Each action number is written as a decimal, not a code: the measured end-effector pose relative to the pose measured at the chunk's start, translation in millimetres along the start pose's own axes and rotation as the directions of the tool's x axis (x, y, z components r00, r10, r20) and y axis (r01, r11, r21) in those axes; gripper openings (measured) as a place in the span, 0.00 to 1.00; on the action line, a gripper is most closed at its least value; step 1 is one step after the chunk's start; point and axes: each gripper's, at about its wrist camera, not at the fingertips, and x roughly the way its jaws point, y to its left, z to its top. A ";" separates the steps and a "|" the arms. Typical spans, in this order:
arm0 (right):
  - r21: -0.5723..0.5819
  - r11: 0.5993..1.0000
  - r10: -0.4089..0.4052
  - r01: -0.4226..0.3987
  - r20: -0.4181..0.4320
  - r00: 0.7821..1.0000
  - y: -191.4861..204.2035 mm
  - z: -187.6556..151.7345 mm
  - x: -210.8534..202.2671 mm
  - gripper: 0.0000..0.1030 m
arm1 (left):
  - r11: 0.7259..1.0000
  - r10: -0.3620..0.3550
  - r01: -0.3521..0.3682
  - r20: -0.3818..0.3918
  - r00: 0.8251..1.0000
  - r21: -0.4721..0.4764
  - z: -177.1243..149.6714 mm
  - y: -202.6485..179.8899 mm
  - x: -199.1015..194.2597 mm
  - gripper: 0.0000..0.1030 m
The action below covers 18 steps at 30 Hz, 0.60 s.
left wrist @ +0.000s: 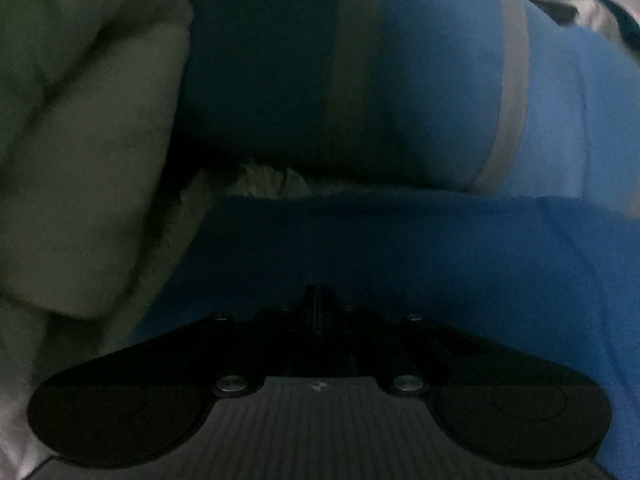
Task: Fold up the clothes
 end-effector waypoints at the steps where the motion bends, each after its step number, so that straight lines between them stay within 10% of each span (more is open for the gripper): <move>1: -0.004 1.000 -0.002 0.002 0.000 1.000 -0.2 -0.2 0.2 1.00 | 1.000 -0.005 0.005 0.006 1.000 -0.005 -2.1 0.6 -0.5 0.01; 11: 0.009 0.999 -0.052 0.051 0.030 0.998 -10.7 -2.2 -9.7 1.00 | 0.969 0.176 -0.180 0.037 0.984 0.167 4.9 -44.9 -24.1 0.00; 18: 0.063 0.997 -0.051 0.047 0.061 0.997 -18.0 -1.6 -24.1 1.00 | 0.989 0.005 -0.023 0.116 0.993 0.149 22.7 -117.1 -75.1 0.00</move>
